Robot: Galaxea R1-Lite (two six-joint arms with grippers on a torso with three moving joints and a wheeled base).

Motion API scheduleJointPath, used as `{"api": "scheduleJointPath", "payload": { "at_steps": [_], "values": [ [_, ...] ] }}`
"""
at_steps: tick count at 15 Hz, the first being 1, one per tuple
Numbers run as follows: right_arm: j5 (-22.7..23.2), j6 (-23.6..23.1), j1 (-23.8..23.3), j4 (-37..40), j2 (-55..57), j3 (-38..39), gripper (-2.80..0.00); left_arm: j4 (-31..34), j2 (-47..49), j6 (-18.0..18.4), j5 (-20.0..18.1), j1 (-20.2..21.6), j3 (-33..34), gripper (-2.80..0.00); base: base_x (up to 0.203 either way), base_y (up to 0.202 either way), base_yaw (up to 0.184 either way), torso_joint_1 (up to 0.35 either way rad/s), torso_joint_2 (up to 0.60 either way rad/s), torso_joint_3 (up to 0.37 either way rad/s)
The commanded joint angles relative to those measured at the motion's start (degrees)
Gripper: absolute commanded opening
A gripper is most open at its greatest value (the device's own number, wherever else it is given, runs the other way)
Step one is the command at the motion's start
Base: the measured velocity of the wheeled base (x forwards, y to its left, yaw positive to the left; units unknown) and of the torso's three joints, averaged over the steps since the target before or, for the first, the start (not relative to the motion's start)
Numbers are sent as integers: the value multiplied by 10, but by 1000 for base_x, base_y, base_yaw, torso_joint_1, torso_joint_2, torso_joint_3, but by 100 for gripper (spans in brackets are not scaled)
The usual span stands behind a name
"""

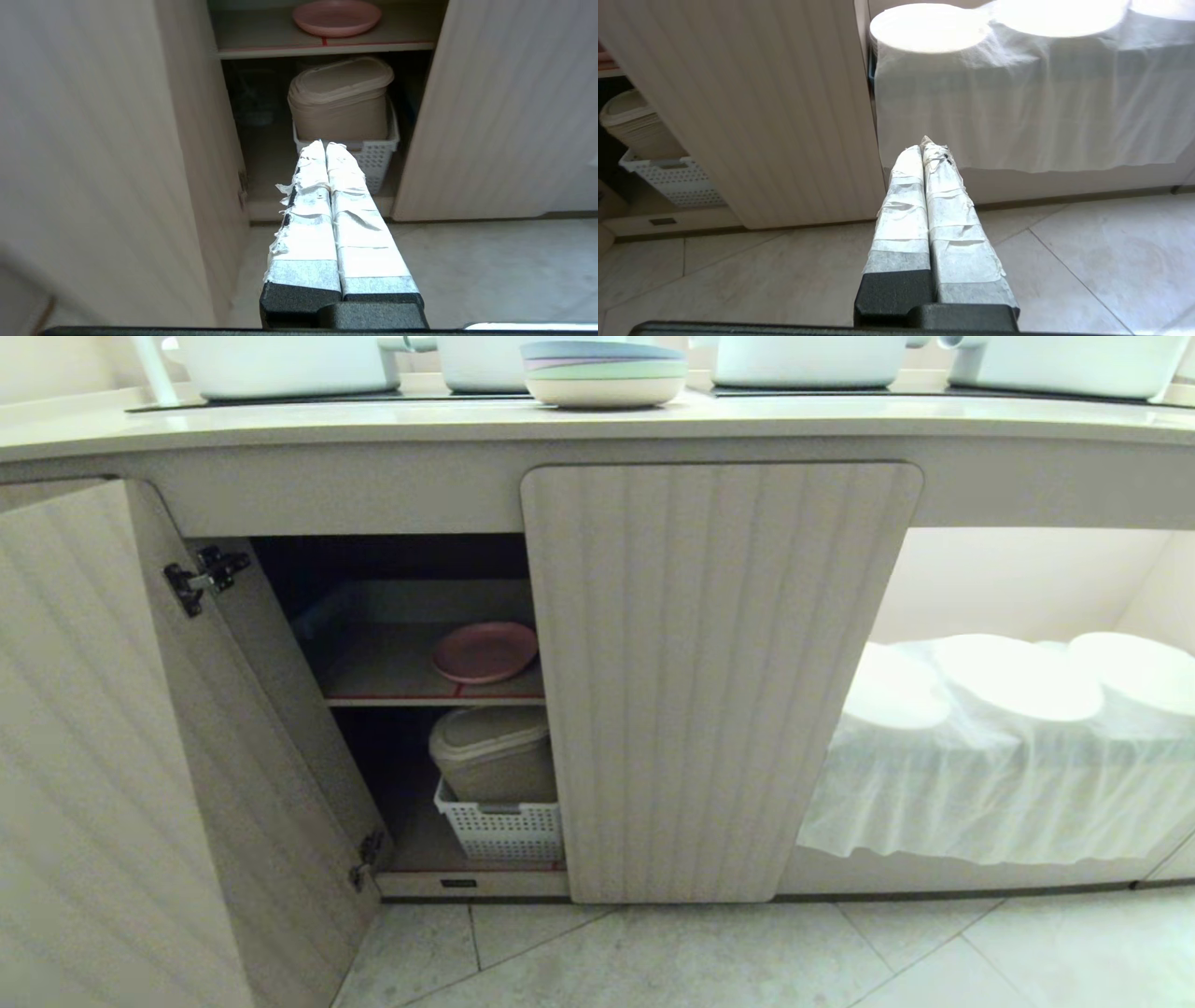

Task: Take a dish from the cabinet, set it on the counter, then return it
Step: Take the plate from the cabinet

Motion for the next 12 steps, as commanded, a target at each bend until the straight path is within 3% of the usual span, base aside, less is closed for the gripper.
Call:
{"api": "scheduleJointPath", "payload": {
  "at_steps": [1, 12],
  "values": [
    [-1, 0, 0, 0, 0, 0, -280, 2, 0, 21, -1, 0, 0, -280, 201, 0, -1, 1, 0, -2],
    [0, 1, 0, 0, 0, 0, -280, 3, 0, 22, -2, 0, 0, -280, 197, 0, 1, 3, 1, 3]
  ]
}}
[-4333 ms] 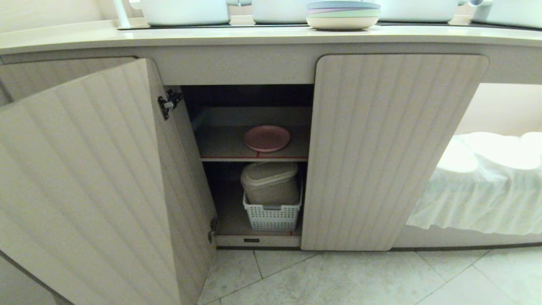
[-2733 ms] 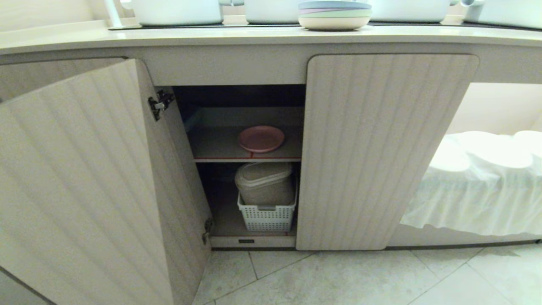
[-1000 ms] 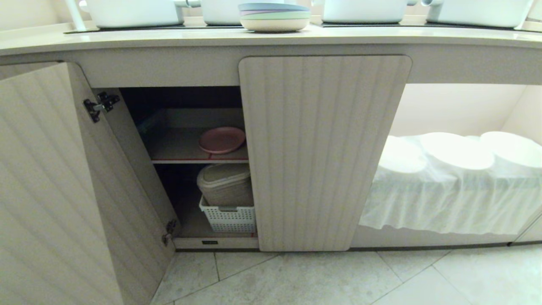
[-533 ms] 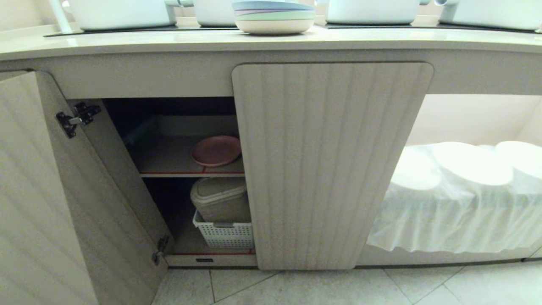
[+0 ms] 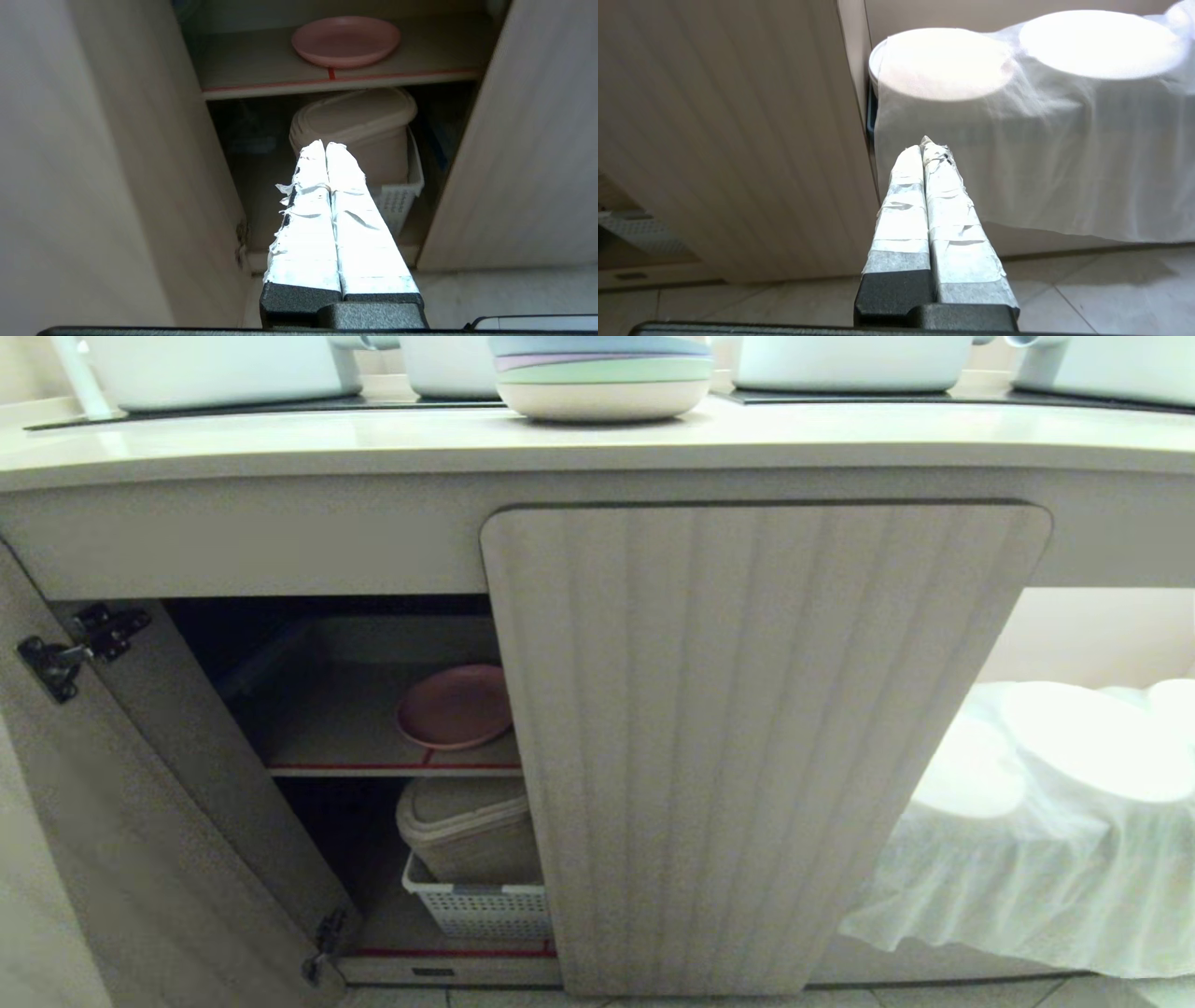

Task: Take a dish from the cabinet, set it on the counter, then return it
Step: Take the plate from the cabinet

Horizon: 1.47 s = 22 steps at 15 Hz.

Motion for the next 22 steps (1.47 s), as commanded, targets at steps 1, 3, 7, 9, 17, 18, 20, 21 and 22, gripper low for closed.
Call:
{"api": "scheduleJointPath", "payload": {
  "at_steps": [1, 3, 7, 9, 17, 18, 20, 21, 22],
  "values": [
    [0, 0, 0, 0, 0, 0, -280, 0, 1, 0, 0, 0, 0, -280, 199, 0, 5, 6, -2, 2],
    [-1, 0, 0, 0, 0, 0, -280, 0, 1, 0, 0, 0, 0, -280, 195, 0, 1, 0, 2, 0],
    [0, 0, 0, 0, 0, 0, -280, 0, 0, -1, 1, 0, 0, -280, 197, -8, -1, 2, 1, 0],
    [-1, 1, 0, 0, 0, 0, -280, 0, 1, -1, 1, 0, 0, -280, 138, -65, -7, 4, 2, -1],
    [0, 1, 0, 0, 0, 0, -280, 0, 0, -2, 1, 0, 0, -280, 0, 0, 0, 0, 0, 0],
    [-1, 0, 0, 0, 0, 0, -280, 0, 0, -2, 1, 0, 0, -280, 0, 0, 0, 0, 0, 0],
    [0, 1, 0, 0, 0, 0, -280, 0, 1, -2, 1, 0, 0, -280, 0, 0, 0, 0, 0, 0],
    [0, 0, 0, 0, 0, 0, -280, 0, 0, -2, 1, 0, 0, -280, 0, 0, 0, 0, 0, 0],
    [0, 0, 0, 0, 0, 0, -280, 0, 1, -2, 1, 0, 0, -280, 0, 0, 0, 0, 0, 0]
  ]
}}
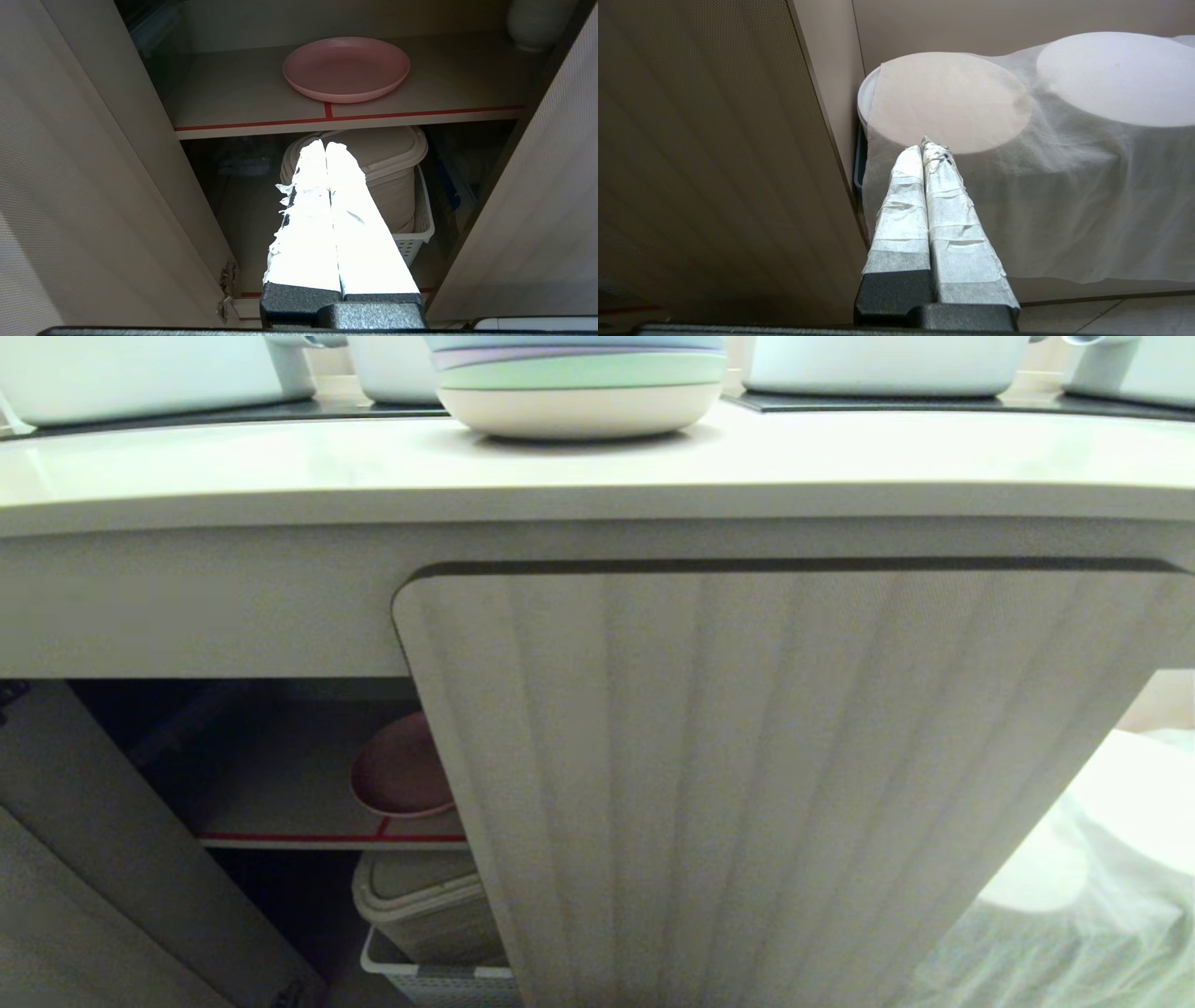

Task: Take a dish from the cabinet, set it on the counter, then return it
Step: Take the plate from the cabinet

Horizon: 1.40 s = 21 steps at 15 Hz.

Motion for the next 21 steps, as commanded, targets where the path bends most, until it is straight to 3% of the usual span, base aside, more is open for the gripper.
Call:
{"api": "scheduleJointPath", "payload": {
  "at_steps": [1, 21],
  "values": [
    [0, 1, 0, 0, 0, 0, -280, 0, 1, 1, -1, 0, 0, -280, 0, 0, 0, 0, 0, 0],
    [0, 1, 0, 0, 0, 0, -280, 2, 1, -9, 1, 0, 0, -280, -13, 0, 0, 1, 0, 0]
  ]
}}
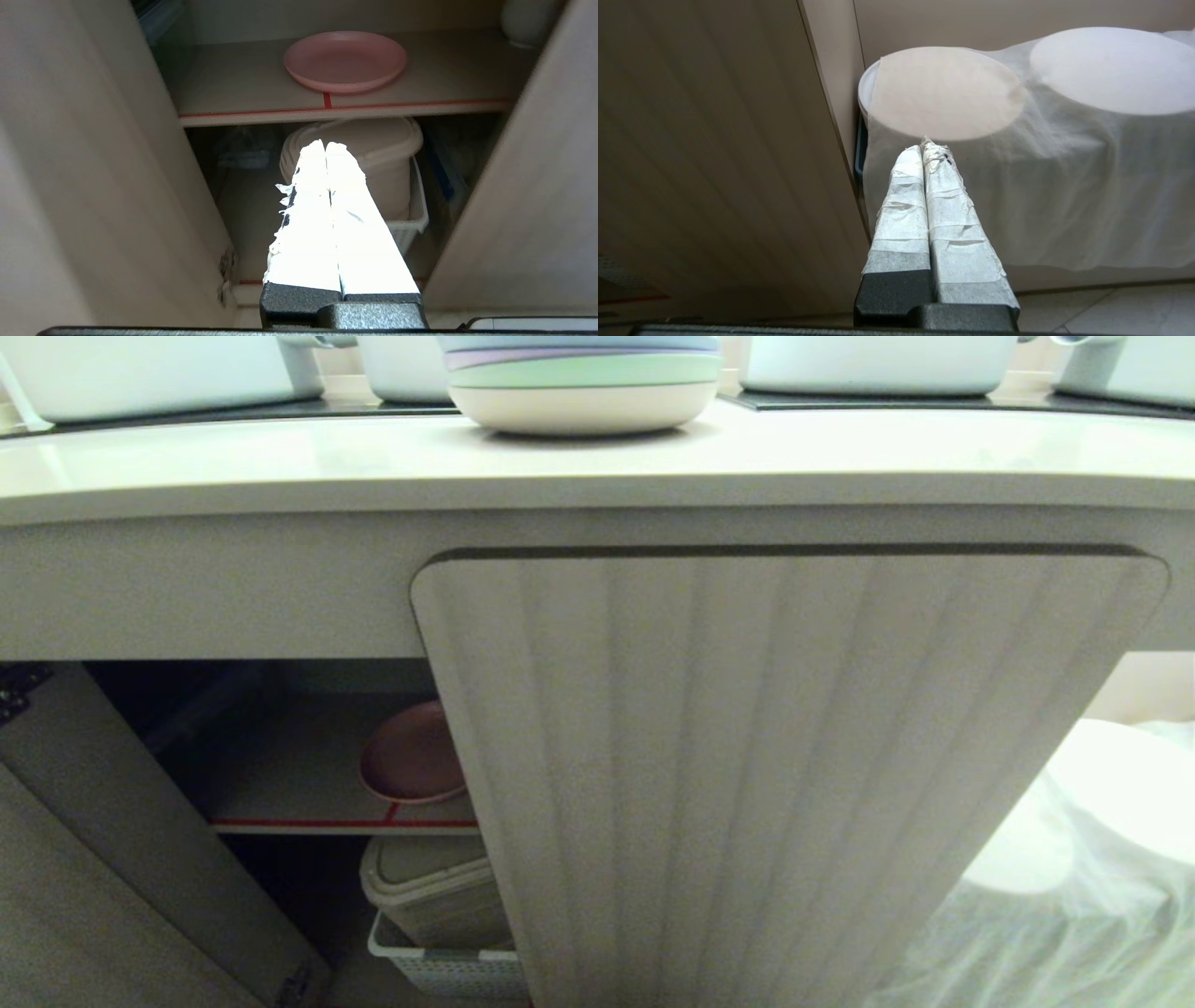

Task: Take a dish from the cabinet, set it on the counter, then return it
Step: Take the plate from the cabinet

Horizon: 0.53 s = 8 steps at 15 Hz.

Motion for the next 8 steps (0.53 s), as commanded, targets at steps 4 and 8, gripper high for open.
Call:
{"api": "scheduleJointPath", "payload": {
  "at_steps": [4, 8],
  "values": [
    [0, 1, 0, 0, 0, 0, -280, 0, 1, 1, 0, 0, 0, -280, -65, 0, 0, -1, 1, 2],
    [0, 0, 0, 0, 0, 0, -280, 8, 1, 18, -16, 0, 0, -280, 0, 0, 0, 0, 0, 0]
  ]
}}
